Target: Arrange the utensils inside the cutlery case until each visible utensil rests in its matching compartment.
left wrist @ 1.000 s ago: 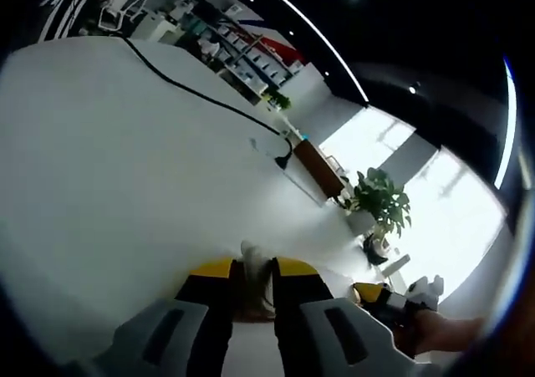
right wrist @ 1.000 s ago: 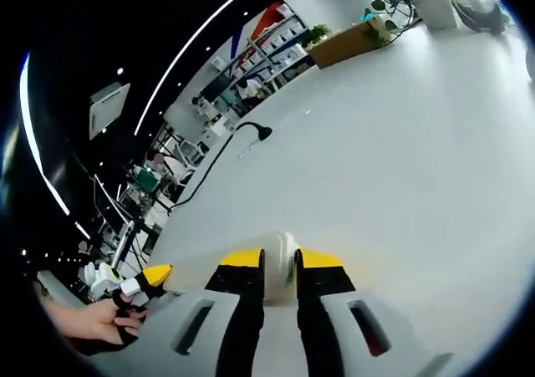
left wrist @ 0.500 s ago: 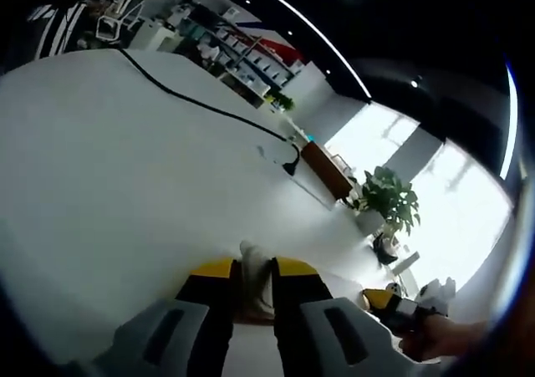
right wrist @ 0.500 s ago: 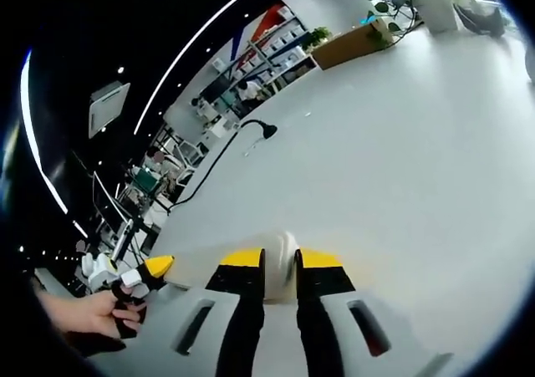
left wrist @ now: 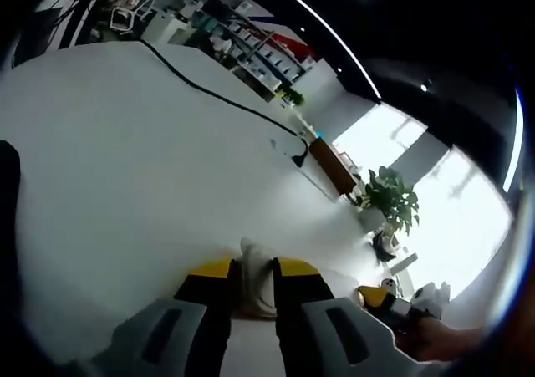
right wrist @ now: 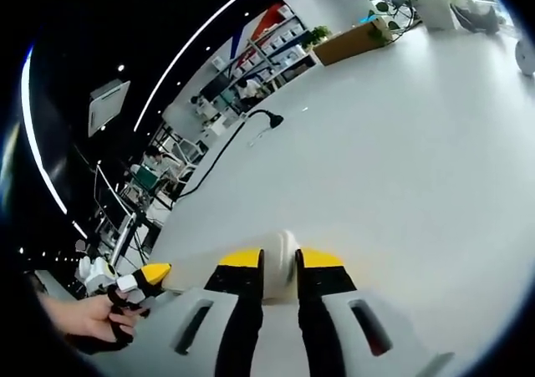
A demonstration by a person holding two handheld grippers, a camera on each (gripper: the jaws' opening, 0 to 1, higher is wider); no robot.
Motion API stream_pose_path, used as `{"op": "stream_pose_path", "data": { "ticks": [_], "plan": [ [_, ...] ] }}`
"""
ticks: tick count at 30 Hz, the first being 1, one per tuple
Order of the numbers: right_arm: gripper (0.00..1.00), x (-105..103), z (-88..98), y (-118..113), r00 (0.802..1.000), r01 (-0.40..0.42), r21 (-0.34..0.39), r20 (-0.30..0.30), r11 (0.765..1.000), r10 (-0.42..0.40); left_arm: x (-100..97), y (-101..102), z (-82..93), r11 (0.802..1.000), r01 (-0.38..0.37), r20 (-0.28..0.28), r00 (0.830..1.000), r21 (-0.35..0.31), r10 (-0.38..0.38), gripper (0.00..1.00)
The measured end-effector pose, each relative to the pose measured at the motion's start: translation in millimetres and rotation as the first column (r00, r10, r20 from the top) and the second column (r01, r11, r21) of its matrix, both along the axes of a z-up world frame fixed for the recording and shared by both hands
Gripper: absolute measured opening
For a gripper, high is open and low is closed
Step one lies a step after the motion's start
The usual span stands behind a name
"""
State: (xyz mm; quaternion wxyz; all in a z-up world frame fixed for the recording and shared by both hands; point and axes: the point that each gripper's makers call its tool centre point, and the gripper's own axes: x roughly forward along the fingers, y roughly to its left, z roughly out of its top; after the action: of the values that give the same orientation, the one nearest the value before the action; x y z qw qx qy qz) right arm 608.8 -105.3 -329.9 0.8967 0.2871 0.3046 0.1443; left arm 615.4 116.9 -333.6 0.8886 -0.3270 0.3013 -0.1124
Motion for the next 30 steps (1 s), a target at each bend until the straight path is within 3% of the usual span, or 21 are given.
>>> {"op": "stream_pose_path", "data": {
  "ticks": [1, 3, 5, 8, 11, 13, 15, 17, 19, 20, 21, 22, 23, 24, 27, 28, 29, 30],
  "plan": [
    [0.13, 0, 0.0, 1, 1.0, -0.017, -0.005, -0.011, 1.0, 0.017, -1.8, 0, -0.5, 0.999, 0.026, -0.004, 1.0, 0.021, -0.026, 0.19],
    [0.23, -5, -5.4, 1, 0.995, -0.02, 0.001, -0.093, 1.0, 0.02, -8.9, -2, -7.0, 0.999, 0.038, -0.097, 0.995, -0.009, -0.039, 0.26],
    [0.33, -1, 2.7, -3, 0.999, -0.033, -0.025, -0.035, 0.999, 0.032, -6.5, 5, -0.7, 0.999, 0.039, -0.066, 0.997, 0.006, -0.039, 0.3],
    [0.44, -7, 10.8, -1, 0.998, -0.041, -0.015, -0.045, 0.999, 0.041, -7.0, 13, 2.1, 1.0, 0.012, -0.064, 0.998, 0.014, -0.011, 0.42],
    [0.52, -17, 27.8, -2, 0.996, -0.093, -0.058, 0.003, 0.994, 0.093, -15.3, 16, 22.9, 1.0, 0.003, -0.021, 1.0, -0.014, -0.004, 0.49],
    [0.54, -26, 44.5, -2, 0.987, -0.147, -0.105, 0.053, 0.984, 0.153, -30.3, 9, 42.3, 0.997, 0.075, 0.013, 0.997, -0.017, -0.075, 0.52],
    [0.55, -43, 58.8, -3, 0.972, -0.212, -0.152, 0.066, 0.965, 0.224, -46.0, 5, 50.7, 0.989, 0.15, -0.003, 0.989, 0.001, -0.15, 0.55],
    [0.54, -53, 68.9, -4, 0.956, -0.257, -0.198, 0.094, 0.946, 0.279, -65.9, 3, 69.0, 0.957, 0.258, 0.05, 0.963, 0.13, -0.266, 0.58],
    [0.5, -70, 81.6, -7, 0.93, -0.309, -0.276, 0.112, 0.91, 0.35, -81.2, 0, 77.5, 0.931, 0.318, 0.038, 0.943, 0.178, -0.33, 0.62],
    [0.47, -78, 92.6, -9, 0.905, -0.331, -0.341, 0.151, 0.88, 0.399, -90.1, 0, 86.9, 0.911, 0.349, 0.054, 0.928, 0.22, -0.368, 0.63],
    [0.43, -79, 94.7, -12, 0.901, -0.329, -0.359, 0.158, 0.873, 0.404, -91.3, 1, 89.9, 0.907, 0.348, 0.062, 0.926, 0.237, -0.372, 0.62],
    [0.43, -87, 107.1, -18, 0.894, -0.324, -0.374, 0.178, 0.869, 0.411, -94.9, 9, 100.7, 0.887, 0.359, 0.085, 0.914, 0.289, -0.397, 0.61],
    [0.44, -93, 113.0, -17, 0.892, -0.331, -0.359, 0.182, 0.873, 0.413, -98.8, 9, 107.4, 0.884, 0.364, 0.089, 0.91, 0.295, -0.404, 0.61],
    [0.46, -102, 124.3, -18, 0.883, -0.336, -0.378, 0.193, 0.863, 0.428, -104.1, 9, 120.9, 0.879, 0.364, 0.115, 0.903, 0.307, -0.414, 0.63],
    [0.45, -123, 151.8, -20, 0.837, -0.345, -0.461, 0.243, 0.818, 0.491, -120.8, 6, 154.9, 0.833, 0.377, 0.196, 0.854, 0.404, -0.481, 0.66],
    [0.45, -130, 159.6, -19, 0.826, -0.351, -0.466, 0.255, 0.813, 0.503, -126.1, 5, 162.7, 0.825, 0.382, 0.213, 0.841, 0.416, -0.497, 0.67],
    [0.45, -140, 170.8, -17, 0.797, -0.362, -0.472, 0.29, 0.804, 0.53, -133.0, 4, 168.8, 0.817, 0.391, 0.22, 0.831, 0.424, -0.511, 0.68],
    [0.45, -144, 178.4, -16, 0.798, -0.357, -0.432, 0.319, 0.828, 0.511, -141.8, 2, 174.3, 0.807, 0.394, 0.218, 0.825, 0.439, -0.522, 0.67]
  ]
}}
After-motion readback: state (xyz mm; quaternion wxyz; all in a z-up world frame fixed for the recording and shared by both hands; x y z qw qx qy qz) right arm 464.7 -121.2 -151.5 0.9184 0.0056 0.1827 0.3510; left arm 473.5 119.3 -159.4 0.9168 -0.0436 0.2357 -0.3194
